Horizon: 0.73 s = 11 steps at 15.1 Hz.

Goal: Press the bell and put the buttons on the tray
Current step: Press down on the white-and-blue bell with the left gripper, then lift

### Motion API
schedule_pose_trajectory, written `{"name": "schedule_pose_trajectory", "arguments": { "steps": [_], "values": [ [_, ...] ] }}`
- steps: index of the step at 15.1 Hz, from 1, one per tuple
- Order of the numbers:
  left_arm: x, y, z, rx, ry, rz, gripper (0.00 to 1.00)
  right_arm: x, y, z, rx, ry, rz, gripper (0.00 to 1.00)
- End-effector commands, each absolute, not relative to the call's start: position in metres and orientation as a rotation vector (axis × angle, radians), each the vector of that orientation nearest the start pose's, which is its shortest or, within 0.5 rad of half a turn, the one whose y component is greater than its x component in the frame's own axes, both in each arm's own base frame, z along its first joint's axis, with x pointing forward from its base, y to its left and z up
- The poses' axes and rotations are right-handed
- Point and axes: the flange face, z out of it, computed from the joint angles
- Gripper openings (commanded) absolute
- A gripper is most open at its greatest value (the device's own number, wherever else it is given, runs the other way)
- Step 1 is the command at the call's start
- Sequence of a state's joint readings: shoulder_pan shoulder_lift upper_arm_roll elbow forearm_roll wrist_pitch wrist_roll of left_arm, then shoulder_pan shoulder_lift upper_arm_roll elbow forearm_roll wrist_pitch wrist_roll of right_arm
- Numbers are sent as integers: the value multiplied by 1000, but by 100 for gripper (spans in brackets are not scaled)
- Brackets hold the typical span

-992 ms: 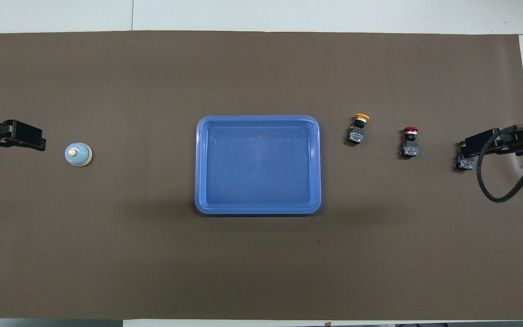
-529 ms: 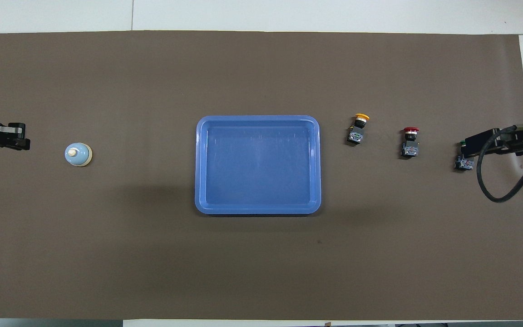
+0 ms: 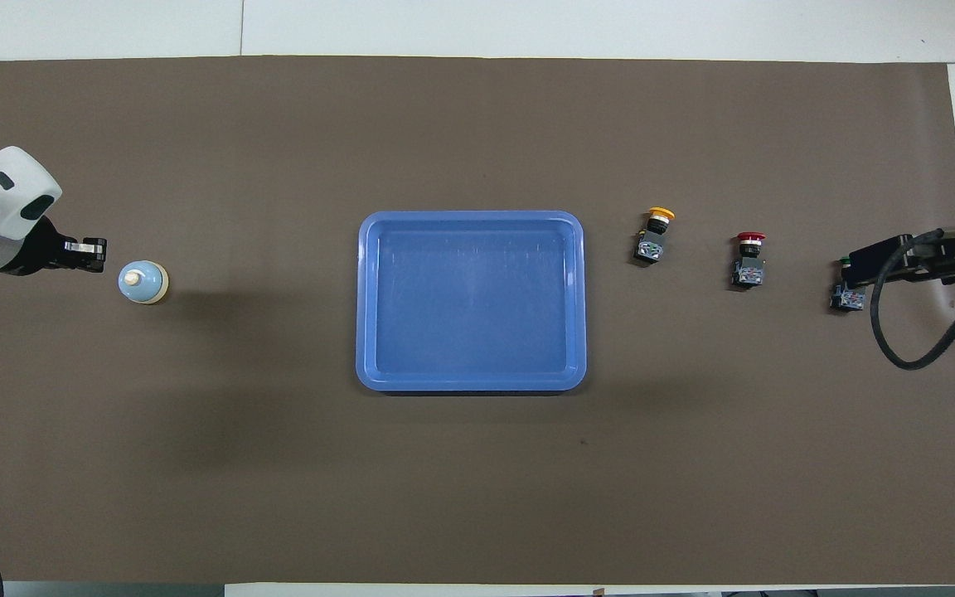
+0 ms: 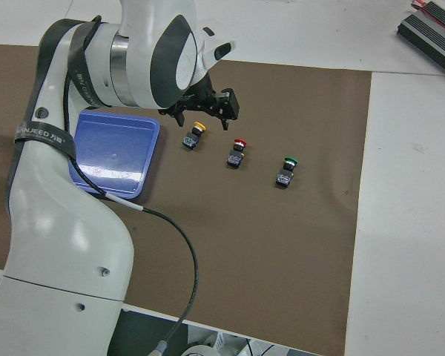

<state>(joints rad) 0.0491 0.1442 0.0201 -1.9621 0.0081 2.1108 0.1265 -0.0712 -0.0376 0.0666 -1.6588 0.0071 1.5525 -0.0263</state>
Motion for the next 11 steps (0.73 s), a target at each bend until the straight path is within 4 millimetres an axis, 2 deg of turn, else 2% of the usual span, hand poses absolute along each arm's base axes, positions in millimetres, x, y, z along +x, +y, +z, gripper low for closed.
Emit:
{"name": "schedule_pose_trajectory", "arguments": {
  "steps": [1,7,11],
  "values": [
    [579,51,388,-3114,89,-39,0,532,-4,603,-3147,-60,112,100],
    [584,48,369,-3114,90,-30,0,532,-5,603,-3147,-58,114,100],
    [587,43,363,-3116,7,-43,0,532,-4,603,-3147,-60,112,100]
  ]
}}
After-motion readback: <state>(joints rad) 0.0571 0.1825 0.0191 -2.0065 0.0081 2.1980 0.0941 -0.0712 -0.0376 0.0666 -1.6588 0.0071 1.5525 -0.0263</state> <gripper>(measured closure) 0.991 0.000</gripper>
